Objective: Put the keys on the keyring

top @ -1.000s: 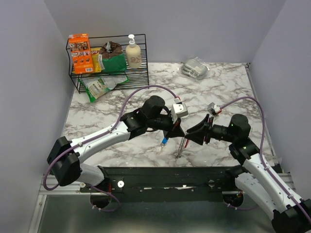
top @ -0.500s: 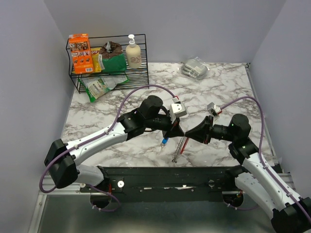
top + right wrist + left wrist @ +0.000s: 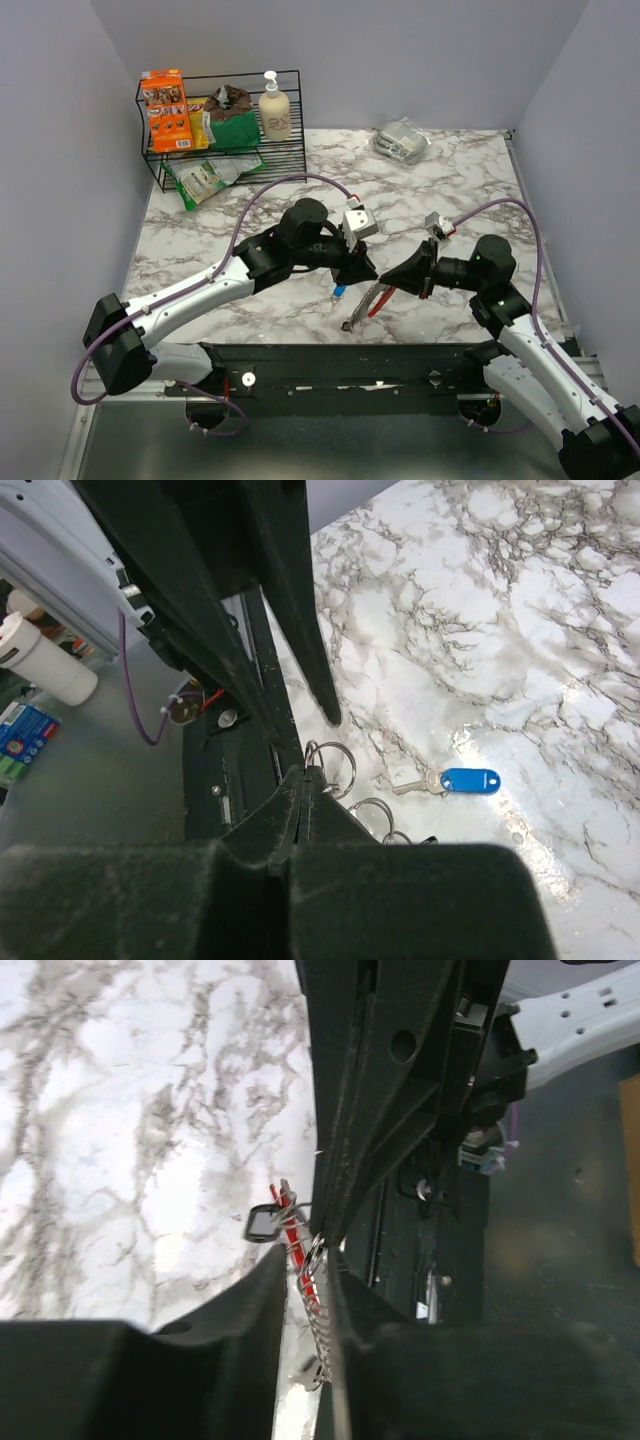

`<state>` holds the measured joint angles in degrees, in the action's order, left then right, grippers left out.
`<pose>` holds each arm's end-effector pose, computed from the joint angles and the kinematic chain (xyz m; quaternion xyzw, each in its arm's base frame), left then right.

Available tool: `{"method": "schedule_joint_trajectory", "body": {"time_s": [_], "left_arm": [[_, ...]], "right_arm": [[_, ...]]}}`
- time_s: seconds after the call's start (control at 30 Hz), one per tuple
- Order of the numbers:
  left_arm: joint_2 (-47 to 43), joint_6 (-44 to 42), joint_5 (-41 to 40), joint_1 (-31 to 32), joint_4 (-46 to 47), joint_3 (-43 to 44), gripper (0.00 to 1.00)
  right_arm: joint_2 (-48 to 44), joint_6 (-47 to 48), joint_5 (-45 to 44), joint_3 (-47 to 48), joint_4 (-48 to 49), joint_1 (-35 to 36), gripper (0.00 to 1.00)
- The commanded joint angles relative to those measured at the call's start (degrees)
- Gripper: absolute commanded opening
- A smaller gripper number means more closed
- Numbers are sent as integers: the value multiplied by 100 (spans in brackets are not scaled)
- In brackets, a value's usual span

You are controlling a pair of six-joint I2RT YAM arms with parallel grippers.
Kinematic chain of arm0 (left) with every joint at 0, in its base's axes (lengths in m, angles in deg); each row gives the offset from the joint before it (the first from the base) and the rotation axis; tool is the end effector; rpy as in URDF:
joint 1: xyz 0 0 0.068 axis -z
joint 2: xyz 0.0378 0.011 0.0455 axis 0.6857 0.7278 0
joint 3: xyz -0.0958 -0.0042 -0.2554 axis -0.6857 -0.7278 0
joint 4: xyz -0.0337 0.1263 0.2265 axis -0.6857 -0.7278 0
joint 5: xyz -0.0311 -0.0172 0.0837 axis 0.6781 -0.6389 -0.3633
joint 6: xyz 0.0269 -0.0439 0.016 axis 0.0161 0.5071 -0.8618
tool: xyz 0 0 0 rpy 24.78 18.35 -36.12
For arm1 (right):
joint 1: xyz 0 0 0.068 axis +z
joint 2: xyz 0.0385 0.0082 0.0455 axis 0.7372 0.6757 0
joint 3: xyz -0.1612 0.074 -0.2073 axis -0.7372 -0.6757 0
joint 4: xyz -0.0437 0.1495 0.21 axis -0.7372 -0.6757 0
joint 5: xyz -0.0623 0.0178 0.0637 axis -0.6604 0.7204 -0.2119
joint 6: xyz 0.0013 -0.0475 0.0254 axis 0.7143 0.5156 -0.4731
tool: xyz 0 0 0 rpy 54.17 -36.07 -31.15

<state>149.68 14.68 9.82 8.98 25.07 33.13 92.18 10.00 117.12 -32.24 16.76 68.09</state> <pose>0.1670 -0.2465 0.3256 0.4476 0.6808 -0.4645 0.3470 0.1438 0.0856 0.2724 -0.3309 0.6456 0.5246 0.4455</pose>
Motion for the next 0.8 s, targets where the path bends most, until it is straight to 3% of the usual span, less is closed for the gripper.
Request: {"method": "schedule_joint_trajectory", "body": {"time_s": [0.0,0.13,0.77], "left_arm": [[-560,271,-623,-33,526,-197,51],[-842,411,-694,-77,781,-338,71],[-957,-274,730,-244,834,-628,73]], "right_arm": [[-81,-52,114,83,-34,23,1],[-90,-61,185,109,-16,14,1],[-283,-694,1380,153,916,23,1]]}}
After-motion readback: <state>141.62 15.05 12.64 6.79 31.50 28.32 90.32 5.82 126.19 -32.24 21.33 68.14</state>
